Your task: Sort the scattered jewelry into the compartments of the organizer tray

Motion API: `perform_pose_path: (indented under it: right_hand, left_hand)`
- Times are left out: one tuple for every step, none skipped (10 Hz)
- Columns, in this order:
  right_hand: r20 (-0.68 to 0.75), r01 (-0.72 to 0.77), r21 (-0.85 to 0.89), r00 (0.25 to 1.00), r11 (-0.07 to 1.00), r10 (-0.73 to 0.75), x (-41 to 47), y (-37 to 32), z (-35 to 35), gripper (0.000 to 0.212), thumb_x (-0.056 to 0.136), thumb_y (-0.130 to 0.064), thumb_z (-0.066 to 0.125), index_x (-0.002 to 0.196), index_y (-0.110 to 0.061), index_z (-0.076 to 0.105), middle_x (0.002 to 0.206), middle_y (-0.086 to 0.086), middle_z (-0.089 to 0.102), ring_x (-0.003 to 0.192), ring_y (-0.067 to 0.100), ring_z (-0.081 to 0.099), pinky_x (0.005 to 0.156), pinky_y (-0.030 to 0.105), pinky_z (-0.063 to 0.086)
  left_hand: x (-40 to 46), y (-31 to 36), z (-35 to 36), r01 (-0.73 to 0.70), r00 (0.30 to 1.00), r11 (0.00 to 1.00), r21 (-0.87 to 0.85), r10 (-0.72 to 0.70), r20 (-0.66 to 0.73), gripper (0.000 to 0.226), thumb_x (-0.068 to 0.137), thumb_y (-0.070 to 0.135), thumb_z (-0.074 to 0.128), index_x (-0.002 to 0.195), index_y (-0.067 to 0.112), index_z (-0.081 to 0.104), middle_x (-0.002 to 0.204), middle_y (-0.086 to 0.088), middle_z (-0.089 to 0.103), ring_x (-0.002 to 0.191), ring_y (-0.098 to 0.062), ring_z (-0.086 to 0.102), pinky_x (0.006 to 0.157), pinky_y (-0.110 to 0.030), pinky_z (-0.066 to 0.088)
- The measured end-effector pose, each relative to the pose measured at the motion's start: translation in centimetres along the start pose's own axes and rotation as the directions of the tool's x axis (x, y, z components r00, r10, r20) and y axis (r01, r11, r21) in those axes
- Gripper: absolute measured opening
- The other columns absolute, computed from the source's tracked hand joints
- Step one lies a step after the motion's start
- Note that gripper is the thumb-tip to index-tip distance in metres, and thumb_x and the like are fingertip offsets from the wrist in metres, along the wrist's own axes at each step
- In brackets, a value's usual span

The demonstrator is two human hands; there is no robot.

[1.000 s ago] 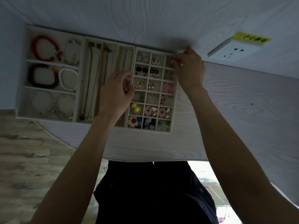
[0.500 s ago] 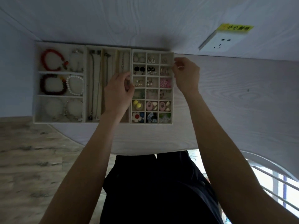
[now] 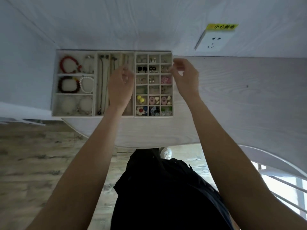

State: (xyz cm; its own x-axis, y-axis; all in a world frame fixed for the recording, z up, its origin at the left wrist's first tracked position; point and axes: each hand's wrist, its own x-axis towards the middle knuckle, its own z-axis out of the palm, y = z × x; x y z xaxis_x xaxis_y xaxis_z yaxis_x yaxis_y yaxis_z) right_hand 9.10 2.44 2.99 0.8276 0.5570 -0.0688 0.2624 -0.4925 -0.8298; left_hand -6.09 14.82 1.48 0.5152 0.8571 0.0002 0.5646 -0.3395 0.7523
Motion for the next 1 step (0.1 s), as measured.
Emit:
perform_pose_path:
  right_hand:
    - [-0.099,-0.045,0.118,0.993,0.992,0.057,-2.28,0.12,-1.25,0.017,0.094,-0.022,0.055,0.105,-0.013,0.064,0.090,-0.003,0.068,0.080,0.009,0.062,0.073,0.016,0.047]
  left_hand:
    - [-1.37,0.37,-0.35,0.071,0.994,0.984,-0.163,-0.083,-0.068,0.023,0.099,0.015,0.042,0.108,0.004,0.060,0.089,0.003,0.059,0.076,0.009,0.053,0.069,-0.006,0.039]
